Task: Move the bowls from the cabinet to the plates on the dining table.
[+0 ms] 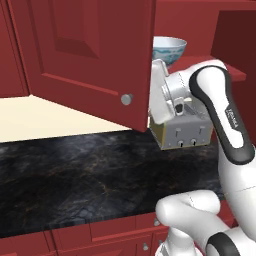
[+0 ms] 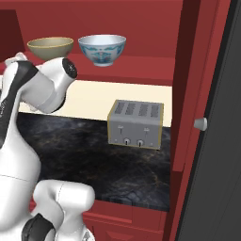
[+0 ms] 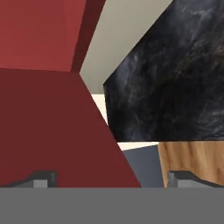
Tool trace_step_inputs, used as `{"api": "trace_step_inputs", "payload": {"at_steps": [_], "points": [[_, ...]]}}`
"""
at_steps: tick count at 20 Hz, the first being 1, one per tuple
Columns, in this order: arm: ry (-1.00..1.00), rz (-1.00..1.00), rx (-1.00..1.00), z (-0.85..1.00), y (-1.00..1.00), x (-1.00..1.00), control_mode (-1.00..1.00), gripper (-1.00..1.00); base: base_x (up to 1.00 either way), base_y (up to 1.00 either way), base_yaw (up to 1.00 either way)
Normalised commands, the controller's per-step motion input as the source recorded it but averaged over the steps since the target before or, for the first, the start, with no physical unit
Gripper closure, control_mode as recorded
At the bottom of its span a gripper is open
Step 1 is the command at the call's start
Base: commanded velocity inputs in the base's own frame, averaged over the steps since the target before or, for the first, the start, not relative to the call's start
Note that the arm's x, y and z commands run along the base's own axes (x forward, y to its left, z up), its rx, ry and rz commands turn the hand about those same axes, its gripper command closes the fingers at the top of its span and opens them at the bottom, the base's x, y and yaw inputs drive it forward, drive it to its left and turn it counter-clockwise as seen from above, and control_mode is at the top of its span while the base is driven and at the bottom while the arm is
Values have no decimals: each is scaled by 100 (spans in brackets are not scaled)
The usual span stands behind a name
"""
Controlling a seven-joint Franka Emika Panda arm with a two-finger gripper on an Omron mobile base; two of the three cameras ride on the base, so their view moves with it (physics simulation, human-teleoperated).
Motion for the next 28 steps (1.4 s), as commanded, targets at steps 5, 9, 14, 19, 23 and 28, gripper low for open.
{"api": "trace_step_inputs", "payload": {"at_steps": [5, 9, 14, 19, 23, 28], "points": [[16, 20, 6, 0, 39, 4, -100, -100, 0, 0, 0], [14, 20, 4, -2, 32, 0, -100, -100, 0, 0, 0], [10, 20, 5, -2, 28, -6, -100, -100, 0, 0, 0], [-1, 12, 5, -4, 32, -35, -100, -100, 0, 0, 0], [-6, 5, 6, -1, 35, -38, -100, -100, 0, 0, 0], [-15, 0, 1, 0, 53, -30, -100, -100, 0, 0, 0]]}}
